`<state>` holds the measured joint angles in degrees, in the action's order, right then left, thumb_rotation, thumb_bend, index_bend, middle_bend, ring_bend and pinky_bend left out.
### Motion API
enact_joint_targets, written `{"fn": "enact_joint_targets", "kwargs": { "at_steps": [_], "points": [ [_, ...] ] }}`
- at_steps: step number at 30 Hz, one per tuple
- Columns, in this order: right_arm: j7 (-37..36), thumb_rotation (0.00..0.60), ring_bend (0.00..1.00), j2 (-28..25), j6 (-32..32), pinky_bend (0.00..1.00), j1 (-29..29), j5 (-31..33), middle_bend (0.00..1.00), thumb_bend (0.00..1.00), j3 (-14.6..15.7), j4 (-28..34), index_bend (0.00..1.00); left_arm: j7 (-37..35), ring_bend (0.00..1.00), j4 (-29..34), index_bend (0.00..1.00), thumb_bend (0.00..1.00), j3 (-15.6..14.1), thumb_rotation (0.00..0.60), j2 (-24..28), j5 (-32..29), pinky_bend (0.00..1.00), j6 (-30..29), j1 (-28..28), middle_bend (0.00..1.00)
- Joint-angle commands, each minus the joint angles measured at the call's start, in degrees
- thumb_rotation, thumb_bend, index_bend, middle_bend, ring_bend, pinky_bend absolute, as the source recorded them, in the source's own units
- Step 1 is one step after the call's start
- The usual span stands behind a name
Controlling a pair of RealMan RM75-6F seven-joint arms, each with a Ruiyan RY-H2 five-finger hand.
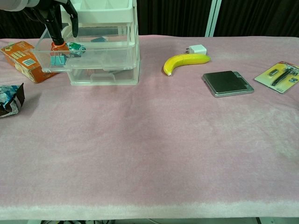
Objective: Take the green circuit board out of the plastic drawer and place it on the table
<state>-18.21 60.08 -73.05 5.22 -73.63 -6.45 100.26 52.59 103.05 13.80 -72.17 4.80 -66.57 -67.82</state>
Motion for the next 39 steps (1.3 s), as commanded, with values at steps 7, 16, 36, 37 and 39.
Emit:
{"fn": "enact_joint_targets", "kwargs": {
  "at_steps": [7,16,36,37,39],
  "points": [
    [-0.1,0.600,0.00,0.0,0.0,0.12,-0.1,0.0,0.00,0.12,-0.1,0.0,0.00,1.7,1.00,-1.4,0.40,0.14,0.0,0.600,-0.7,-2.1,1.00,0.6,-1.0,1.00],
    [-0.4,0.600,0.00,0.0,-0.1,0.12,-0.1,0.2,0.00,0.12,-0.2,-0.1,0.00,1.6,1.00,-2.4,0.42,0.14,-1.3,0.600,-2.3,-0.1,1.00,-0.1,-0.4,1.00],
    [-0.6,0.600,0.00,-0.1,-0.1,0.12,-0.2,0.1,0.00,0.13,-0.2,0.0,0.00,1.5,1.00,-3.6,0.43,0.16,-1.0,0.600,-3.0,-0.1,1.00,0.3,-0.1,1.00],
    [-0.6,0.600,0.00,-0.1,-0.1,0.12,-0.2,0.1,0.00,0.13,-0.2,0.0,0.00,1.5,1.00,-3.9,0.43,0.16,-1.0,0.600,-3.1,-0.2,1.00,0.3,-0.1,1.00],
    [-0.7,0.600,0.00,-0.1,-0.2,0.12,-0.2,0.1,0.00,0.13,-0.3,0.0,0.00,1.5,1.00,-4.2,0.43,0.16,-1.0,0.600,-3.5,-0.1,1.00,0.3,-0.1,1.00]
  ]
}}
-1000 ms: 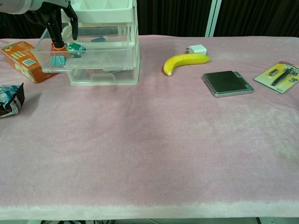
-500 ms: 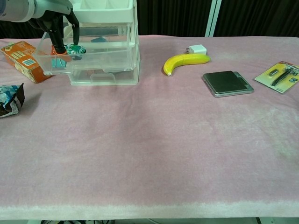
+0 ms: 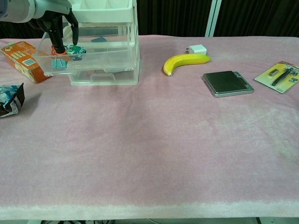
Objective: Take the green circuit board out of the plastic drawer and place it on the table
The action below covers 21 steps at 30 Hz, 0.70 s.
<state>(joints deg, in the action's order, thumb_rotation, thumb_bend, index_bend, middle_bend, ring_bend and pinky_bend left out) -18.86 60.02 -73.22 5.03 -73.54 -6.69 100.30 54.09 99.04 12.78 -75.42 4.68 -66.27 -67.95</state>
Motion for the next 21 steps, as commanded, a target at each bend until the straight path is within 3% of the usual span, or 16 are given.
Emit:
{"fn": "enact_joint_targets", "kwargs": {
  "at_steps": [1,8,16,21],
  "points": [
    [-0.1,0.600,0.00,0.0,-0.1,0.12,0.0,0.0,0.00,0.13,0.0,0.0,0.00,0.0,1.00,-0.3,0.43,0.16,-0.1,0.600,-0.4,-0.1,1.00,0.0,0.1,1.00],
    [-0.1,0.600,0.00,0.0,-0.2,0.12,-0.1,0.0,0.00,0.13,0.0,0.0,0.00,0.2,1.00,-0.7,0.46,0.19,-0.1,0.600,-1.0,0.4,1.00,-0.1,0.2,1.00],
    [-0.3,0.600,0.00,0.0,-0.3,0.12,-0.2,-0.1,0.00,0.13,-0.1,0.1,0.00,0.5,1.00,-0.3,0.51,0.36,0.0,0.600,-0.9,0.4,1.00,0.1,0.2,1.00],
    [-0.5,0.600,0.00,-0.1,-0.3,0.12,-0.2,-0.2,0.00,0.13,-0.1,0.1,0.00,0.1,1.00,0.1,0.52,0.37,0.3,0.600,-0.5,0.5,1.00,0.0,0.5,1.00]
  ]
}}
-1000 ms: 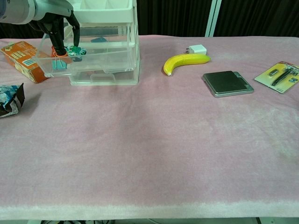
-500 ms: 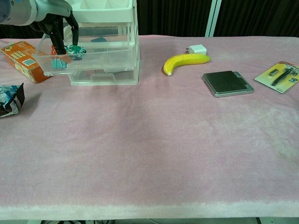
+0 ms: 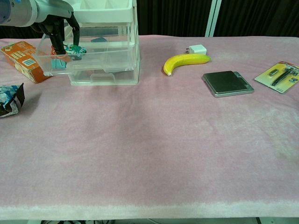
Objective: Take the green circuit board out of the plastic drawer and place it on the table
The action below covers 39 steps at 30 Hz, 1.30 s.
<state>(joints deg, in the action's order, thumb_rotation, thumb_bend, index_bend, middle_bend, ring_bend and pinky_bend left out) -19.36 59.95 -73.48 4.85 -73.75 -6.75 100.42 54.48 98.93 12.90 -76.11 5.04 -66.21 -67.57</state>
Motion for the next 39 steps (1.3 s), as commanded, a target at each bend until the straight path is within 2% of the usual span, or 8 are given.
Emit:
{"fn": "enact_joint_targets", "kwargs": {
  "at_steps": [1,15,22,28,32,35,39],
  "points": [
    [-0.1,0.600,0.00,0.0,0.0,0.12,0.0,0.0,0.00,0.13,0.0,0.0,0.00,-0.4,1.00,0.3,0.53,0.37,0.2,0.600,0.2,0.3,1.00,0.0,0.2,1.00],
    [-0.1,0.600,0.00,0.0,-0.1,0.12,-0.1,-0.2,0.00,0.13,0.0,0.0,0.00,-3.4,1.00,7.3,0.54,0.37,1.9,0.600,5.5,4.4,1.00,-0.6,1.9,1.00],
    [0.0,0.600,0.00,0.0,-0.1,0.12,-0.1,-0.3,0.00,0.13,0.1,0.1,0.00,-5.2,1.00,13.3,0.54,0.37,3.8,0.600,11.0,6.8,1.00,-0.7,2.6,1.00],
    [0.3,0.600,0.00,0.1,-0.3,0.12,0.0,-0.3,0.00,0.13,0.0,0.0,0.00,-7.7,1.00,22.2,0.54,0.37,4.8,0.600,17.6,11.7,1.00,-0.9,4.8,1.00],
    [0.4,0.600,0.00,0.1,-0.4,0.12,-0.1,-0.4,0.00,0.13,0.1,0.0,0.00,-9.8,1.00,29.4,0.54,0.37,3.0,0.600,21.9,17.6,1.00,-1.2,8.3,1.00],
    [0.5,0.600,0.00,0.1,-0.4,0.12,-0.1,-0.5,0.00,0.13,0.1,0.0,0.00,-11.2,1.00,33.8,0.54,0.37,-0.3,0.600,24.3,23.7,1.00,-0.8,12.0,1.00],
    [0.6,0.600,0.00,0.1,-0.5,0.12,-0.1,-0.7,0.00,0.13,0.2,0.1,0.00,-13.0,1.00,36.1,0.54,0.37,-5.1,0.600,25.6,31.6,1.00,0.3,16.7,1.00]
  ]
}}
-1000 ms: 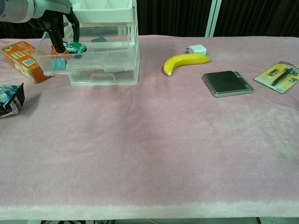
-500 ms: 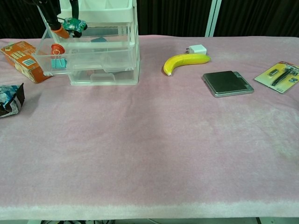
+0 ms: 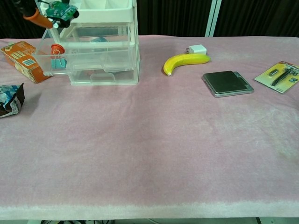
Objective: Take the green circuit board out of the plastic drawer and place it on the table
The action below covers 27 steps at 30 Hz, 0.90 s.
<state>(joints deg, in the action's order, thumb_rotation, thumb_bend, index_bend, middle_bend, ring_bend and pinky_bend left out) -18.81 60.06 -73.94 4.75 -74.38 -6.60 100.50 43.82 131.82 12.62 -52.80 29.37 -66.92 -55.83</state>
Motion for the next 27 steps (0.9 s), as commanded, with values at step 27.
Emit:
{"fn": "enact_joint_targets", "kwargs": {
  "at_steps": [27],
  "points": [
    [-0.4,0.600,0.00,-0.1,-0.2,0.12,-0.2,0.2,0.00,0.13,-0.2,0.0,0.00,1.7,1.00,-23.8,0.53,0.34,-17.5,0.600,-24.8,23.5,1.00,1.4,16.2,1.00]
  ]
}}
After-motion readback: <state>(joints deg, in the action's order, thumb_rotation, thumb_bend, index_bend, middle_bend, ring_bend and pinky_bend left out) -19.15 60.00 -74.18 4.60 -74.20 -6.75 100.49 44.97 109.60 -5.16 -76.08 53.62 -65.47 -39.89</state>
